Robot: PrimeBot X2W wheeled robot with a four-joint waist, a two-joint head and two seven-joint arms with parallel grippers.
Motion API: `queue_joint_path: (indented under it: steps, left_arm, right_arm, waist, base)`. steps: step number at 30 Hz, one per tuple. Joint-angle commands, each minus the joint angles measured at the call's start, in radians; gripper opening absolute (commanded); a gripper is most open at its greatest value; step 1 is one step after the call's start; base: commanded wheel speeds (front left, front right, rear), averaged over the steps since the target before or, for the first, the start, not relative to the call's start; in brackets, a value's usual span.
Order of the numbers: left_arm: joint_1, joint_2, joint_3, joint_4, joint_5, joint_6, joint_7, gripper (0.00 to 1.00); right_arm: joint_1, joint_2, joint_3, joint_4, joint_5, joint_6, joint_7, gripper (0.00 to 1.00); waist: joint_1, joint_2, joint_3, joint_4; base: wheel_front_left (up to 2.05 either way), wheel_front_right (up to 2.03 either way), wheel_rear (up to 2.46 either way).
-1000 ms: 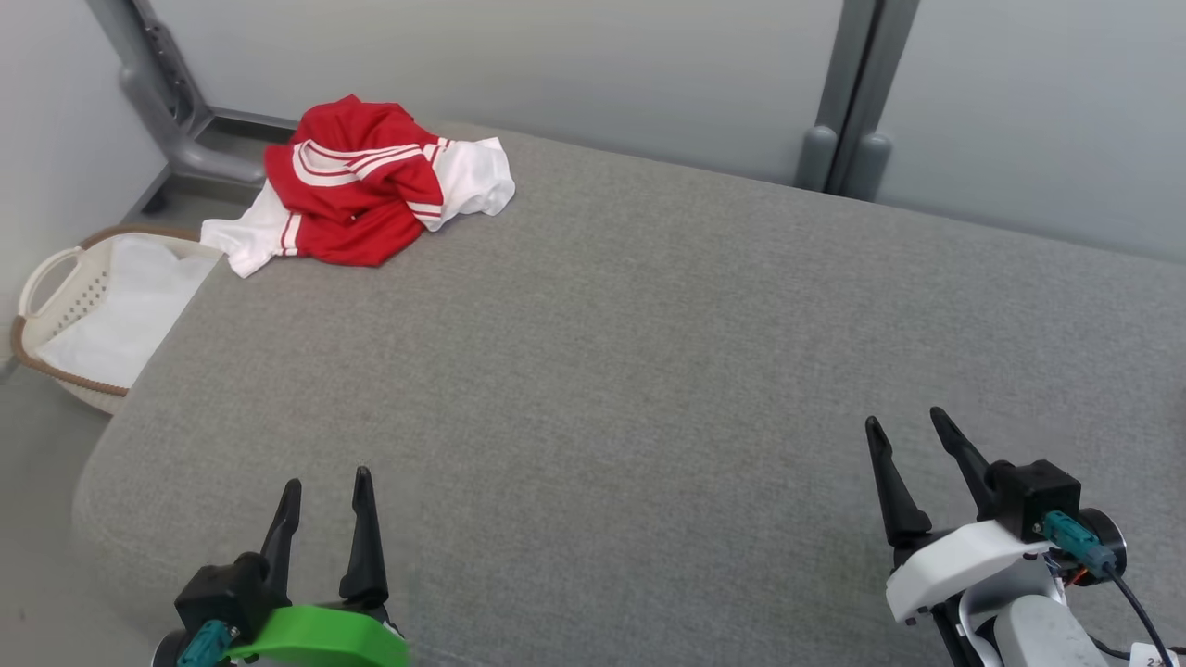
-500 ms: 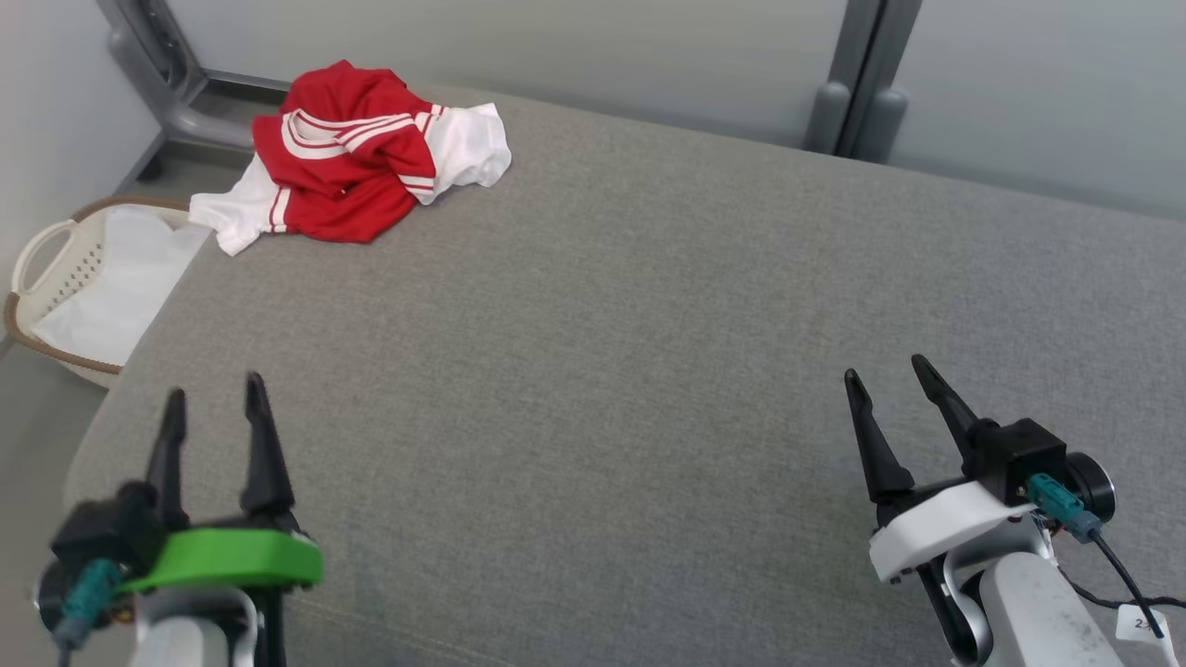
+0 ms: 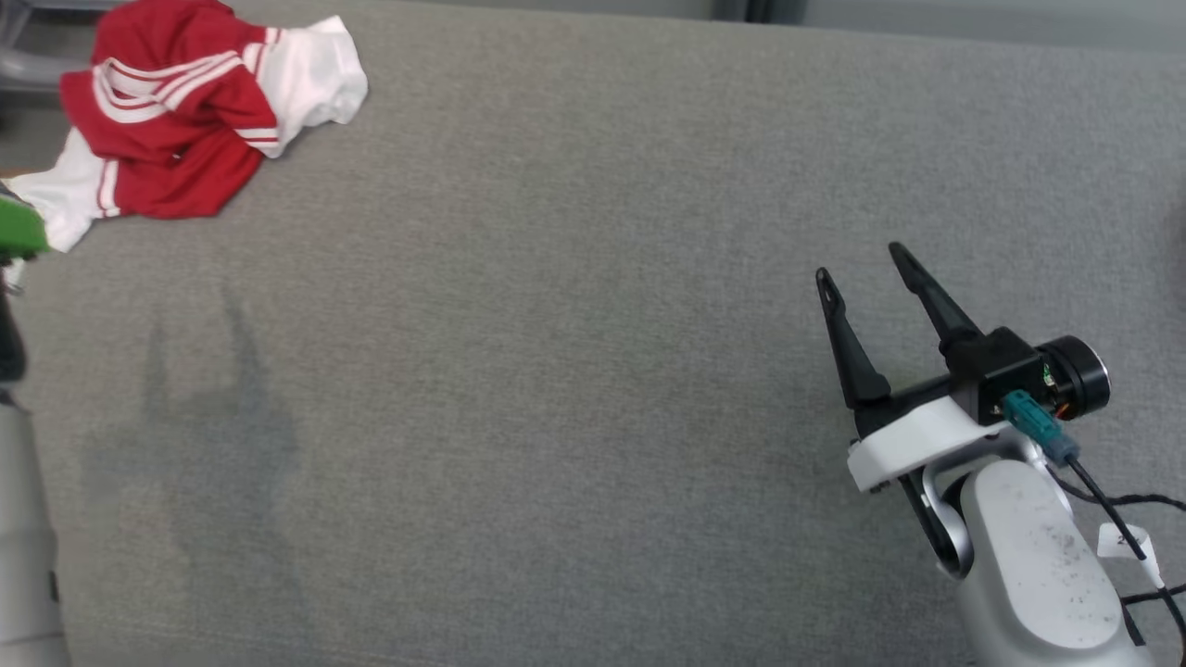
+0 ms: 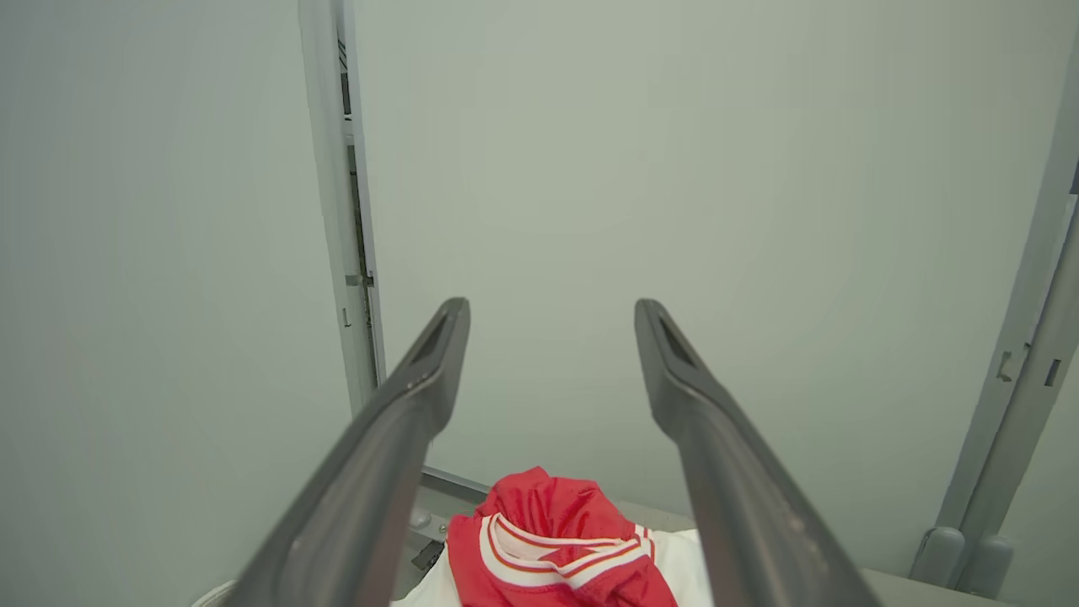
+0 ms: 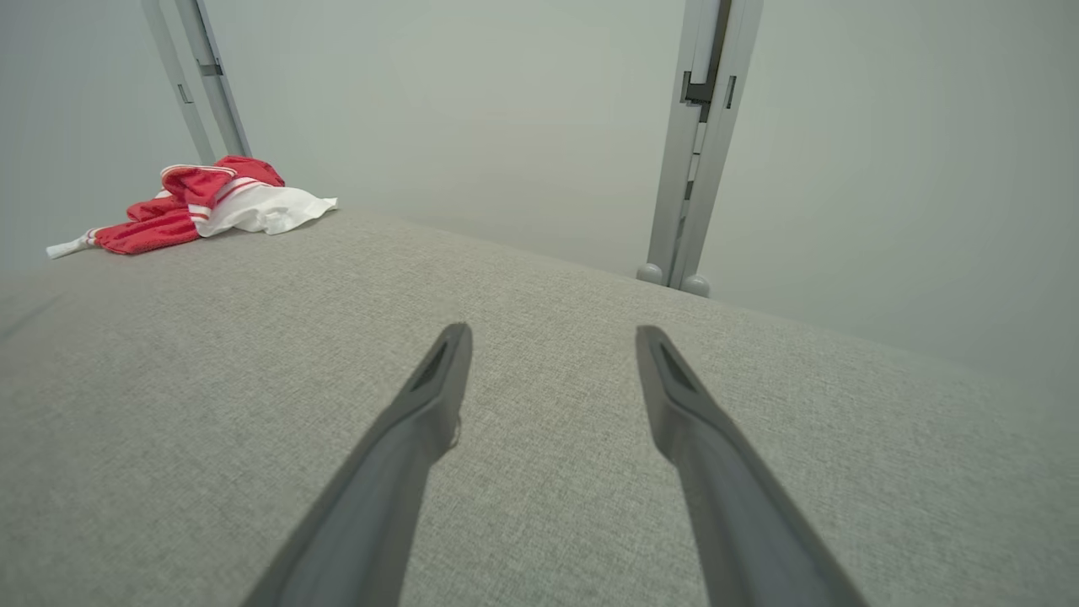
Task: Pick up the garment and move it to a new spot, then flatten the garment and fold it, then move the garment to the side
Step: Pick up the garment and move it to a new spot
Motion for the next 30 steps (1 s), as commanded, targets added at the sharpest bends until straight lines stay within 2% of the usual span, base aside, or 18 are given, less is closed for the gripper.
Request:
queue_joint_path:
  steps: [1,7,12,15,21,30]
  left_arm:
    - [-0.049,0.024,0.008,0.047,-0.005,-0.002,0.013,1.00]
    - [-0.213,0.058,0.009,0.266,-0.029,0.008,0.076,1.00]
    - [-0.299,0.067,0.004,0.412,-0.044,0.013,0.127,1.00]
    - [-0.340,0.086,-0.002,0.495,-0.047,0.024,0.191,1.00]
    - [-0.406,0.123,-0.017,0.592,-0.049,0.030,0.295,1.00]
    - [-0.463,0.146,-0.019,0.672,-0.066,0.043,0.373,1.00]
  right_arm:
    - [-0.020,-0.005,-0.003,-0.008,-0.013,-0.001,-0.005,1.00]
    - [-0.058,-0.004,-0.008,-0.038,-0.052,-0.001,0.005,1.00]
    - [-0.073,-0.004,-0.010,-0.071,-0.073,-0.001,0.013,1.00]
    - [-0.083,-0.004,-0.007,-0.095,-0.082,-0.001,0.018,1.00]
    - [-0.081,-0.007,-0.007,-0.125,-0.091,-0.002,0.027,1.00]
    - [-0.061,-0.013,-0.012,-0.132,-0.089,-0.002,0.031,1.00]
  waist:
    - [0.0000,0.0000,0.140,-0.121]
    - [0.0000,0.0000,0.253,-0.175]
    - [0.0000,0.0000,0.324,-0.192]
    - [0.0000,0.0000,0.357,-0.201]
    - [0.0000,0.0000,0.401,-0.217]
    - [0.0000,0.0000,0.425,-0.234]
  base:
    - [0.00,0.00,0.00]
    - [0.00,0.00,0.00]
    - [0.00,0.00,0.00]
    - [0.00,0.00,0.00]
    - [0.00,0.00,0.00]
    - [0.00,0.00,0.00]
